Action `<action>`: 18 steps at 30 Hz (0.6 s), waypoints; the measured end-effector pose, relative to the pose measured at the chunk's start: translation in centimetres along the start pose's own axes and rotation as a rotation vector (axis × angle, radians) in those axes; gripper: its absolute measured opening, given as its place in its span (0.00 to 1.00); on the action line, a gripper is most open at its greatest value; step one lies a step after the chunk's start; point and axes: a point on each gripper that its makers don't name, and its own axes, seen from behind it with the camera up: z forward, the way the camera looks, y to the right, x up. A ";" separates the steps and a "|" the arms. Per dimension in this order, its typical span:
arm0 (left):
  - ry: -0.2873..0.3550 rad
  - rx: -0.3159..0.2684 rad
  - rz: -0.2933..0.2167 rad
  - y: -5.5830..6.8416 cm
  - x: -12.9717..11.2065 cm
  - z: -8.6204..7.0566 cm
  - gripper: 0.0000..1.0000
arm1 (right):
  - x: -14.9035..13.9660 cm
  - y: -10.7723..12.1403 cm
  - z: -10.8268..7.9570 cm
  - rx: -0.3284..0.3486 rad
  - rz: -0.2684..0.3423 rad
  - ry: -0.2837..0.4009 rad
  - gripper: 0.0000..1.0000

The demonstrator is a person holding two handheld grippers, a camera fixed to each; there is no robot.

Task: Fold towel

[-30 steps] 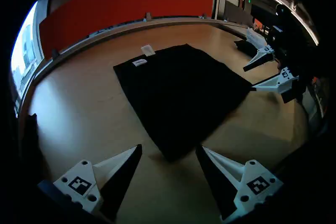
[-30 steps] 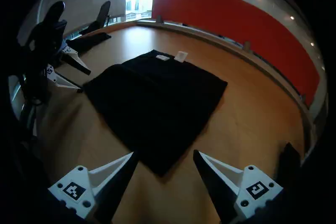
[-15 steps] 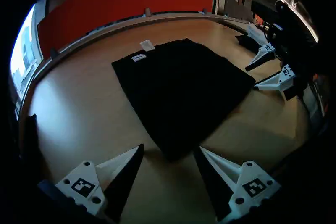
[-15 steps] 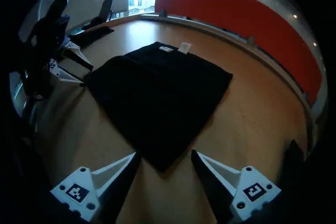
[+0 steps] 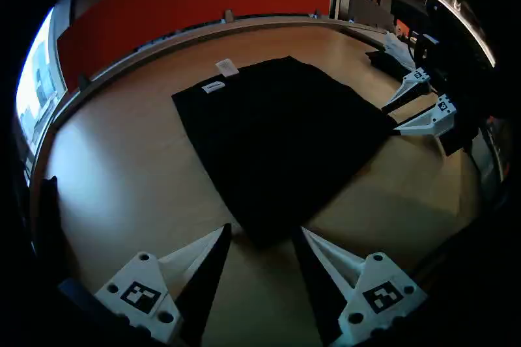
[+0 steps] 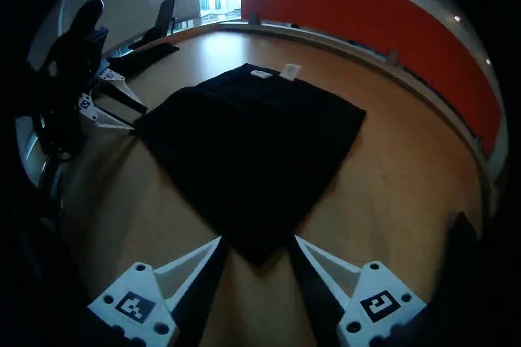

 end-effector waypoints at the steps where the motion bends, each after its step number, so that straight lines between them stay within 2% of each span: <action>1: -0.001 0.000 -0.001 0.0 0.0 0.0 0.64 | 0.0 0.0 0.0 -0.001 0.002 0.000 0.59; 5: -0.008 0.004 -0.008 0.0 0.0 0.0 0.53 | 0.1 0.1 0.0 -0.002 0.006 -0.001 0.45; 9: -0.016 0.009 -0.012 0.0 0.0 -0.1 0.51 | 0.1 0.0 0.0 0.000 0.007 -0.006 0.32; 13: -0.022 0.024 -0.020 -0.1 0.1 0.0 0.18 | 0.2 -0.1 0.1 0.004 0.004 -0.011 0.24; 18: -0.022 0.048 -0.040 -0.2 0.1 0.1 0.12 | 0.5 -0.2 0.1 0.004 -0.005 -0.007 0.21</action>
